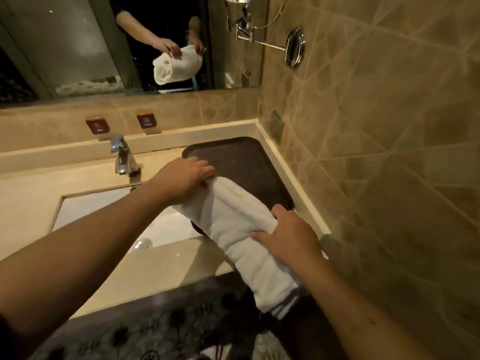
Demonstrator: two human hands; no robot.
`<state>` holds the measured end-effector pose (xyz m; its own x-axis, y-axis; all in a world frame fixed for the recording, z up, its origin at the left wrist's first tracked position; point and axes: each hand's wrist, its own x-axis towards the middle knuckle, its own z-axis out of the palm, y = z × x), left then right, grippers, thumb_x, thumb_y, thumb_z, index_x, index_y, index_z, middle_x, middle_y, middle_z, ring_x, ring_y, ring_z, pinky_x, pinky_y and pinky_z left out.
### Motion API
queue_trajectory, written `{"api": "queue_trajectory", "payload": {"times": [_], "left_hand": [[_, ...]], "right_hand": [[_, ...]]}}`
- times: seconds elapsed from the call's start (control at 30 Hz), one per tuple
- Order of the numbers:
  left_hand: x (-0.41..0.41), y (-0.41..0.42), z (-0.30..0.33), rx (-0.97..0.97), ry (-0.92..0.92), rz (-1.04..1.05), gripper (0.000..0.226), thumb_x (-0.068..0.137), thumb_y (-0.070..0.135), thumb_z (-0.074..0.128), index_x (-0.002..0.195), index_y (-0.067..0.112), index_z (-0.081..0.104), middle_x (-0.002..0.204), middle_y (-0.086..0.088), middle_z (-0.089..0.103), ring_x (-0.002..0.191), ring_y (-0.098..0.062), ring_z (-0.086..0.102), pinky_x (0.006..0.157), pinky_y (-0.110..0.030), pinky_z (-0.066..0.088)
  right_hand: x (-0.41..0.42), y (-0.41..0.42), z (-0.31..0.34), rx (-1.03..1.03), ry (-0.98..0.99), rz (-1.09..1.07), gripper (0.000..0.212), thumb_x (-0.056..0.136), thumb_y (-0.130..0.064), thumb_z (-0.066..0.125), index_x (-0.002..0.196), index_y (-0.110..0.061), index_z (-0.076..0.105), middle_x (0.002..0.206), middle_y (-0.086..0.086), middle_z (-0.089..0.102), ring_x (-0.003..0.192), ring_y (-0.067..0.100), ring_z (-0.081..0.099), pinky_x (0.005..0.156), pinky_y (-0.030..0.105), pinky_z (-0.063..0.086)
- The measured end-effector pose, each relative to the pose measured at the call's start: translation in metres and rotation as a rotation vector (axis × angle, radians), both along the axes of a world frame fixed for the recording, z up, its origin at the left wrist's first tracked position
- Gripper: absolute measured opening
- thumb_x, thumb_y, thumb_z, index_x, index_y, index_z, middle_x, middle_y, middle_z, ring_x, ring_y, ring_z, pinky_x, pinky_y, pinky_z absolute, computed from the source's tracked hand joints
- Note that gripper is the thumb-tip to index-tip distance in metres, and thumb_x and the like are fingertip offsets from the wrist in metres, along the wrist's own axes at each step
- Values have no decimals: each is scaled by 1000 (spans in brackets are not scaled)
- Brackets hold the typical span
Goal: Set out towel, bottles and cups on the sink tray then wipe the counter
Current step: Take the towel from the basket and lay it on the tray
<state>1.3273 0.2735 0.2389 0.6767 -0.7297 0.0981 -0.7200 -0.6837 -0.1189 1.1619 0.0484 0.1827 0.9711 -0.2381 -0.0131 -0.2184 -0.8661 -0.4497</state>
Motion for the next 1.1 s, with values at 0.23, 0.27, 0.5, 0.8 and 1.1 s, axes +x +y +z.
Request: {"api": "queue_trajectory", "payload": {"times": [0.23,0.27,0.5,0.8,1.1], "left_hand": [[135,-61,-39,-28,-13,-163,39,85,21,70,123,26,62,118,-1,65,104,-23,60,85,-37,47],[153,-70,-45,-31,-7,-180,39,86,20,68,124,26,61,118,-1,65,105,-24,60,86,-38,47],[256,-137,-81,-58,39,-254,43,88,16,58,129,29,56,126,0,61,114,-25,56,94,-41,43],[315,-199,-126,-128,136,-282,42,95,18,49,136,30,54,137,2,58,125,-25,48,103,-45,37],[290,-198,-166,-657,285,310,57,85,55,62,117,10,49,119,-12,49,109,-29,47,87,-42,46]], "right_hand": [[96,-21,-18,-11,78,-168,51,77,-70,66,100,-27,49,91,-2,60,78,20,61,65,35,51],[110,-24,-20,-12,78,-197,50,77,-69,67,99,-28,50,91,-2,61,78,19,61,66,36,53],[190,-48,-38,1,113,-352,61,80,-74,61,121,-31,51,111,-2,63,99,22,65,84,47,58],[240,-89,-64,-104,124,-370,63,83,-64,67,125,-17,57,111,7,65,99,28,64,75,32,42],[232,-64,-74,-655,-149,-223,60,82,-37,80,132,-13,58,120,21,62,106,37,55,88,48,49]]}}
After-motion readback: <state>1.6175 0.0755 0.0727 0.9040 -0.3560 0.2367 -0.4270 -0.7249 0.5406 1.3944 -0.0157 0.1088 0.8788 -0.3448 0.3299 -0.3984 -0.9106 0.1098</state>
